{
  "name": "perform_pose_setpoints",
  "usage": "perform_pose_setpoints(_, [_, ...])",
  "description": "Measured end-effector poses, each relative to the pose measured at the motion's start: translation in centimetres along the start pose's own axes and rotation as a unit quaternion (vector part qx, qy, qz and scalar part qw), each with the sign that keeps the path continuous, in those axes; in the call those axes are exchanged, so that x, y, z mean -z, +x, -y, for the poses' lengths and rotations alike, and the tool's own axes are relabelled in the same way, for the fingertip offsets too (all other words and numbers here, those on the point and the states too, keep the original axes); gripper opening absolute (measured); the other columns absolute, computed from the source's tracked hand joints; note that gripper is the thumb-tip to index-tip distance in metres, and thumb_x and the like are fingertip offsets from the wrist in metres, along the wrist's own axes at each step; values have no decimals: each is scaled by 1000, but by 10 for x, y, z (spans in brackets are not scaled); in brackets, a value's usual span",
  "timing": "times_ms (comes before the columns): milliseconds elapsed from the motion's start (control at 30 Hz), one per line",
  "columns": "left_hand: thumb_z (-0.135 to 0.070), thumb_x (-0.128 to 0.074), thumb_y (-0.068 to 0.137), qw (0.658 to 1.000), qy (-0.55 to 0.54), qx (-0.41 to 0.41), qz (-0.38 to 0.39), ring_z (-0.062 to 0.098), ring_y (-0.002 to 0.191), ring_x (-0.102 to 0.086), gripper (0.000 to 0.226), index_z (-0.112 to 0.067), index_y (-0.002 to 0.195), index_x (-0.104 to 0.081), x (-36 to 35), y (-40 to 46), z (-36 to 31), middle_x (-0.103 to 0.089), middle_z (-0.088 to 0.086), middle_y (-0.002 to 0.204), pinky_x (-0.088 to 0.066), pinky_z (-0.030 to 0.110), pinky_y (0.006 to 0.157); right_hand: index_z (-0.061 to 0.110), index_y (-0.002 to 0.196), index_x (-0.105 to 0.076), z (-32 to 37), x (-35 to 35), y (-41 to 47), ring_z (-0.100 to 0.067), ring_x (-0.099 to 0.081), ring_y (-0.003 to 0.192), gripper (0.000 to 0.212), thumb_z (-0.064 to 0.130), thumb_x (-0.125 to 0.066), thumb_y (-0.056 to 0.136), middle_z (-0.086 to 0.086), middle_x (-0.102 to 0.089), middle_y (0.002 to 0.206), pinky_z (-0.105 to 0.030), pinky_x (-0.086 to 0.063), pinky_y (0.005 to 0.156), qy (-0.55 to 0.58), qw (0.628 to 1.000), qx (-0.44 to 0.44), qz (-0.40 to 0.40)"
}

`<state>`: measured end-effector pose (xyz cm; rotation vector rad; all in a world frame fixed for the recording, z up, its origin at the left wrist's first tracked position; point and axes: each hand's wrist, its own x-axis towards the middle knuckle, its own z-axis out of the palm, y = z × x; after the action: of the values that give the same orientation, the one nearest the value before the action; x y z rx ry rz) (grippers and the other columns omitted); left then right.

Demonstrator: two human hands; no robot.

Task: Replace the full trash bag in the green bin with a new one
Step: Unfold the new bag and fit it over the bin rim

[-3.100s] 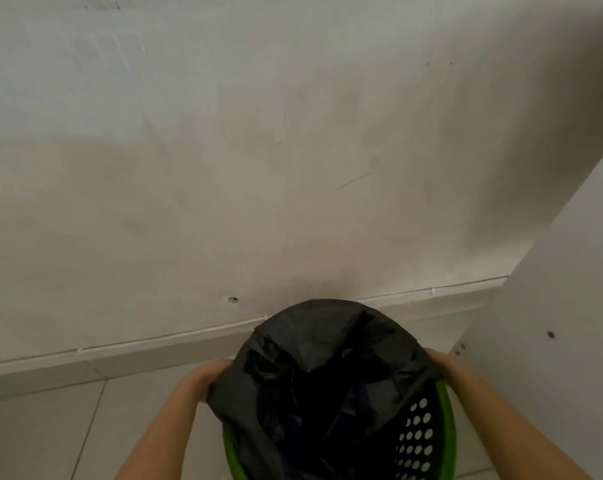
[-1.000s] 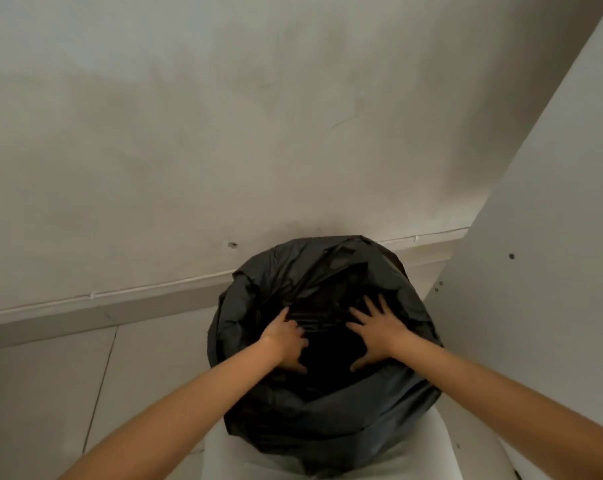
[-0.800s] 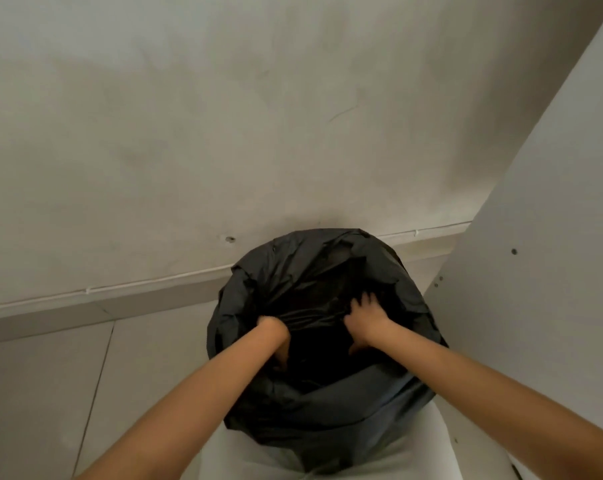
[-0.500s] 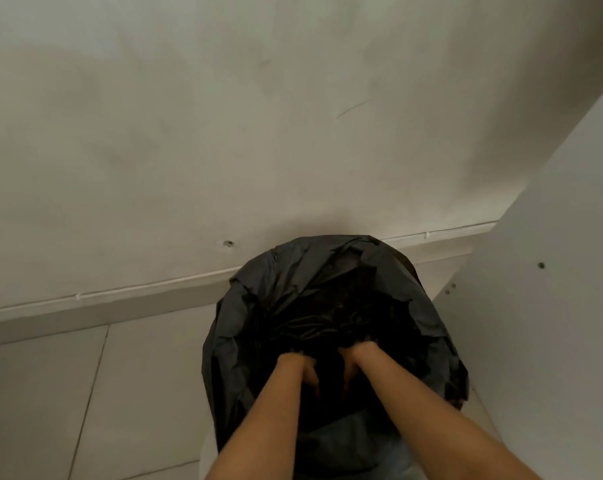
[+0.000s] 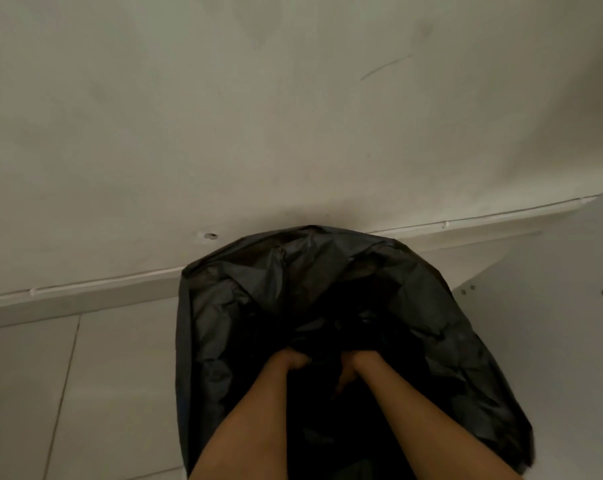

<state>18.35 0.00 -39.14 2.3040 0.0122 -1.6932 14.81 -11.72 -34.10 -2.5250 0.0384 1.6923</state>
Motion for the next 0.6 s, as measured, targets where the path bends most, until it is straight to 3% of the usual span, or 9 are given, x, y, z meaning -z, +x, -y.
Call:
perform_pose_setpoints(67, [-33, -47, 93, 997, 62, 19, 39, 27, 131, -41, 52, -6, 138, -38, 9, -6, -6, -39, 11, 145, -36, 32, 106, 7, 139, -37, 10, 10, 10, -31, -39, 132, 65, 37, -59, 86, -12, -38, 147, -39, -36, 109, 21, 999, -15, 21])
perform_pose_setpoints(133, [-33, -46, 93, 995, 86, 2, 42, 27, 129, -44, 50, -5, 134, -43, 21, -9, -13, -45, 10, 141, -39, 34, 103, 7, 129, -51, 17, 29, 6, -28, -51, 122, 53, 31, -63, 83, -12, -51, 137, -36, -44, 101, 61, 997, 0, -41])
perform_pose_setpoints(233, [-26, -47, 94, 999, -5, -23, 22, 28, 122, -51, 34, -2, 117, -55, 35, -15, -20, -57, 15, 123, -49, 35, 83, 7, 133, -46, 7, 45, 0, -29, -50, 124, 57, 27, -64, 82, -15, -50, 137, -35, -44, 100, 100, 986, -1, -130])
perform_pose_setpoints(267, [-24, -46, 94, 999, -32, -32, -18, 27, 121, -50, 36, -1, 121, -53, 39, -22, -20, -55, 16, 128, -48, 35, 84, 8, 137, -41, 1, 46, -3, -30, -46, 128, 59, 26, -62, 84, -16, -45, 141, -36, -41, 103, 103, 984, -16, -141])
perform_pose_setpoints(333, [-26, -42, 95, 993, -35, -42, -100, 28, 128, -44, 46, -3, 135, -41, 44, -38, -18, -42, 14, 143, -42, 37, 102, 6, 138, -38, -11, 45, -9, -31, -43, 130, 55, 21, -56, 88, -16, -40, 144, -34, -37, 106, 109, 985, -25, -131])
perform_pose_setpoints(367, [-30, -42, 95, 994, -14, -53, -100, 27, 127, -44, 49, -4, 137, -38, 46, -49, -19, -40, 13, 145, -40, 36, 103, 5, 138, -39, -14, 46, -15, -31, -44, 129, 55, 21, -57, 88, -16, -41, 143, -33, -38, 105, 113, 986, -13, -118])
perform_pose_setpoints(467, [-32, -46, 94, 986, -9, -150, -75, 17, 96, -54, 41, -5, 126, -51, 52, -92, -26, -56, 15, 128, -46, 25, 70, 9, 135, -43, -12, 56, -53, -30, -47, 125, 56, 29, -61, 85, -14, -47, 139, -33, -41, 101, 135, 978, 33, -154])
perform_pose_setpoints(533, [-23, -50, 93, 922, -125, -303, -206, 10, 75, -60, 19, -10, 97, -64, 51, -133, -26, -69, 15, 99, -44, 27, 67, 18, 130, -48, -7, 57, -86, -27, -49, 121, 47, 29, -59, 85, -10, -53, 132, -36, -43, 99, 175, 939, 79, -283])
perform_pose_setpoints(600, [-23, -52, 91, 805, -190, -357, -434, 9, 65, -60, 16, -16, 80, -61, 48, -167, -11, -68, 4, 77, -46, 31, 71, 22, 129, -47, -3, 44, -120, -24, -43, 125, 44, 28, -56, 86, -5, -51, 132, -38, -39, 101, 175, 857, 76, -480])
